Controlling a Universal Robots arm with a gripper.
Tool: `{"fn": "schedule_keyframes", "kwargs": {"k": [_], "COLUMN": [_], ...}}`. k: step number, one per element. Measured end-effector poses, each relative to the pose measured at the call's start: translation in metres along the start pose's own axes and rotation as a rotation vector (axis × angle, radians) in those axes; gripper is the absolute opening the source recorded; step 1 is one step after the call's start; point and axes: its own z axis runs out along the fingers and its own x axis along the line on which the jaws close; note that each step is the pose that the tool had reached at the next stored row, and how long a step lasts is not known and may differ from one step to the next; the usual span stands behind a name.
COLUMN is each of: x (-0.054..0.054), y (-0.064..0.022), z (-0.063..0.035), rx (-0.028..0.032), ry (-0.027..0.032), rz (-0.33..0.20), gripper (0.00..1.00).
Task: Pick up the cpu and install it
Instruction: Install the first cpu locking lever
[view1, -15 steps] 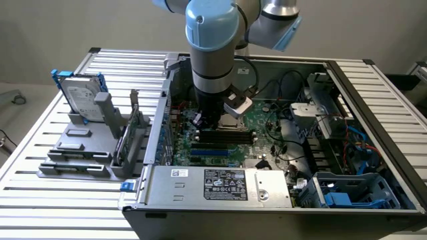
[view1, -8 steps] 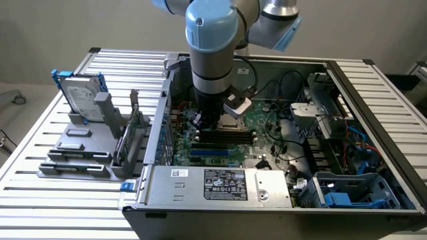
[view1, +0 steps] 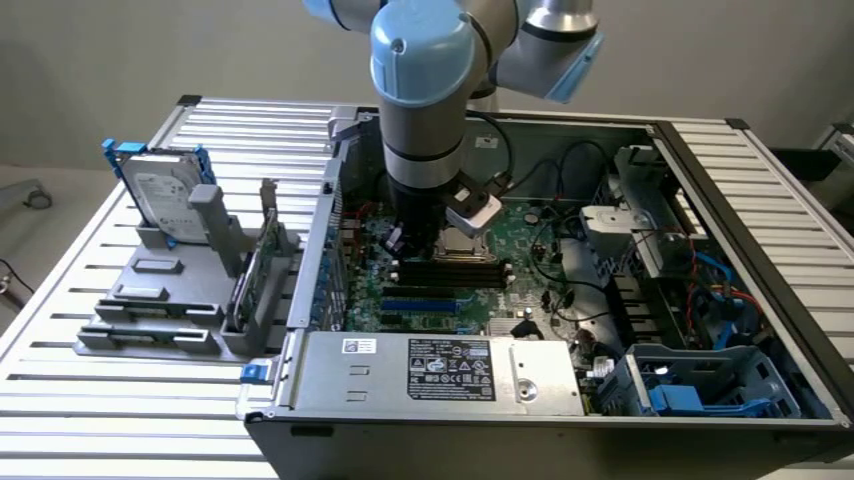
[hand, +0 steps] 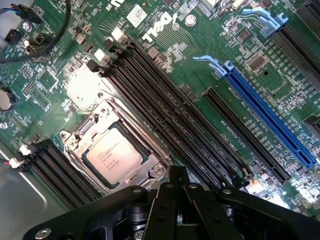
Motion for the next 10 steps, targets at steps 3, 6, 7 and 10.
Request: {"fn": "schedule_keyframes", "kwargs": {"k": [3, 6, 7, 10], "x": [0.0002, 0.0002, 0.0001, 0.0001], "y": [-0.0007, -0.0011, -0.0012, -0.0013], "z": [0.0011, 0.0021, 0.0024, 0.0034], "rx": [0.0004, 0.0009, 0.0009, 0.0012], "ry": [-0.0002, -0.0003, -0.0005, -0.0006], "rz": [-0.002, -0.004, -0.005, -0.006], "gripper": [0.11, 0.11, 0.11, 0.11]}}
